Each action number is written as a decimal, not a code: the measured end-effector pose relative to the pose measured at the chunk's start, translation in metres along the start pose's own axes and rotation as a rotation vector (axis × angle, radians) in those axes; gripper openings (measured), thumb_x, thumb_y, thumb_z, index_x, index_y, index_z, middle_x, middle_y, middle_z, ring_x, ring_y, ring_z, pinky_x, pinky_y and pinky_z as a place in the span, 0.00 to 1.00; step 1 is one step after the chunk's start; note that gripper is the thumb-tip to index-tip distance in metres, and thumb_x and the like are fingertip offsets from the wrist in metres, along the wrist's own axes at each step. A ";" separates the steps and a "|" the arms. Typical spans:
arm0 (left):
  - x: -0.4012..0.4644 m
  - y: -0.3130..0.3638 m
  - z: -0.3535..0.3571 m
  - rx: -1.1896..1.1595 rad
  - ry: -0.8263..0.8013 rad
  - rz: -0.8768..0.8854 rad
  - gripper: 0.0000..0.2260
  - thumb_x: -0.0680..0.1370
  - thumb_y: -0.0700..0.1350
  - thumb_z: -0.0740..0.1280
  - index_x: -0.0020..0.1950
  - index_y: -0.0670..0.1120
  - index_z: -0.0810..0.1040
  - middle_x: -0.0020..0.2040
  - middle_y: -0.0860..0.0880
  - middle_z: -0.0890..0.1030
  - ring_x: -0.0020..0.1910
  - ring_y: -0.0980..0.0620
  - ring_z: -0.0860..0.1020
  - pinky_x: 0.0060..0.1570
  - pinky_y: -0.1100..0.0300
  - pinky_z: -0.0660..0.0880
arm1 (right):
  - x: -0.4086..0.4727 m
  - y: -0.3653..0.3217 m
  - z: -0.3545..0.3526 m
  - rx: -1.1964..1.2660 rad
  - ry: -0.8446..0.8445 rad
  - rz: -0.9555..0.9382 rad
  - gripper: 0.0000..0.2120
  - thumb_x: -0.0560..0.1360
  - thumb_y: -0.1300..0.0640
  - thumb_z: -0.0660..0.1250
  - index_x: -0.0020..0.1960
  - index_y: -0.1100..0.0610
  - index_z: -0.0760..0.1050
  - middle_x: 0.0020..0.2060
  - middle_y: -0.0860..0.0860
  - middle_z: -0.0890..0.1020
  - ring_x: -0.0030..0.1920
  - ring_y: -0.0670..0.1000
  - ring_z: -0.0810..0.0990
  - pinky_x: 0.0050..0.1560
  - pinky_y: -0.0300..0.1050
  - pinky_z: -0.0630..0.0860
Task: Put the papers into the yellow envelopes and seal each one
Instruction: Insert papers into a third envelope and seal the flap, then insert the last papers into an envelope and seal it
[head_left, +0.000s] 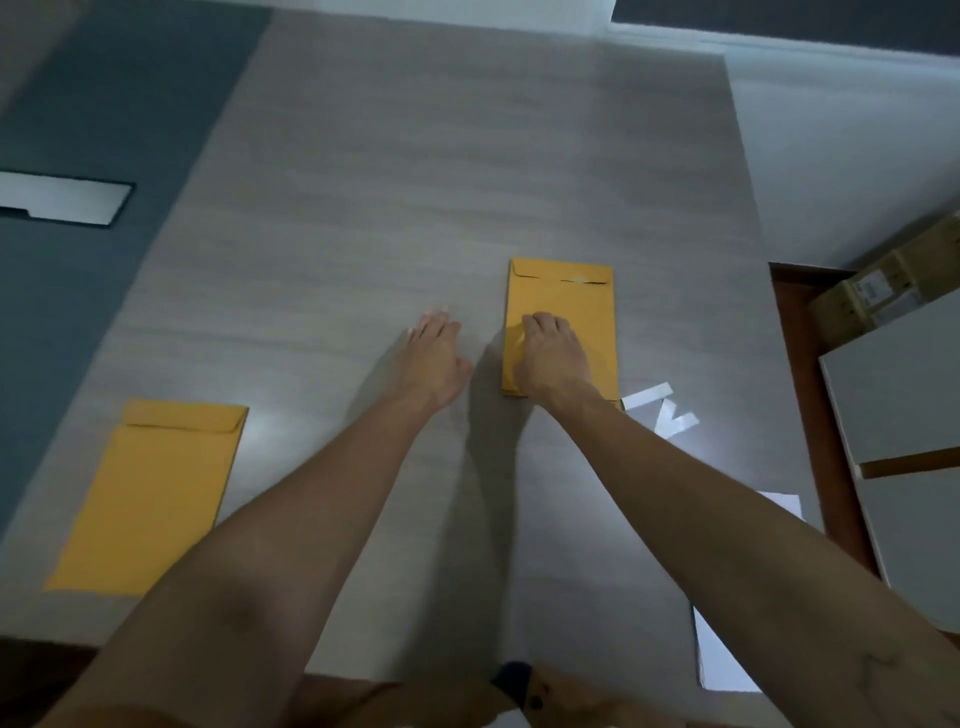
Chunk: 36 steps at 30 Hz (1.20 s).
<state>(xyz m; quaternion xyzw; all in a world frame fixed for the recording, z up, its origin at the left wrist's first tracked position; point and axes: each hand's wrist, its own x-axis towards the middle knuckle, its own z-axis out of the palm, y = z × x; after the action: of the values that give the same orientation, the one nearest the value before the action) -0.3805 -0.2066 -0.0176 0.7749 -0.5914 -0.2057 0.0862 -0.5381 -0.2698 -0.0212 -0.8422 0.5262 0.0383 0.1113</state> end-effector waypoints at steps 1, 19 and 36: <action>-0.010 -0.011 -0.002 -0.010 0.008 -0.021 0.27 0.79 0.46 0.64 0.76 0.43 0.62 0.79 0.44 0.57 0.78 0.46 0.53 0.75 0.51 0.52 | -0.006 -0.012 0.002 -0.002 -0.012 -0.018 0.26 0.76 0.61 0.62 0.72 0.61 0.61 0.70 0.56 0.67 0.70 0.58 0.63 0.70 0.50 0.64; -0.206 -0.238 -0.010 -0.053 0.062 -0.647 0.27 0.82 0.54 0.57 0.79 0.48 0.55 0.80 0.44 0.47 0.79 0.42 0.47 0.74 0.42 0.56 | -0.090 -0.223 0.072 0.040 -0.200 -0.370 0.30 0.76 0.55 0.62 0.75 0.61 0.57 0.73 0.56 0.64 0.73 0.58 0.60 0.73 0.50 0.58; -0.215 -0.129 0.057 0.145 0.107 -0.027 0.17 0.72 0.54 0.70 0.60 0.58 0.79 0.58 0.51 0.78 0.53 0.45 0.76 0.46 0.51 0.69 | -0.116 -0.117 0.080 0.128 0.036 -0.137 0.24 0.77 0.46 0.65 0.68 0.57 0.70 0.60 0.56 0.75 0.61 0.59 0.71 0.61 0.53 0.70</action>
<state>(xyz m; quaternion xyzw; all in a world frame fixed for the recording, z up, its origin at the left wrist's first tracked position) -0.3371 0.0409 -0.0706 0.7970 -0.5887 -0.1218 0.0583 -0.4807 -0.1009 -0.0606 -0.8678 0.4708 -0.0185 0.1578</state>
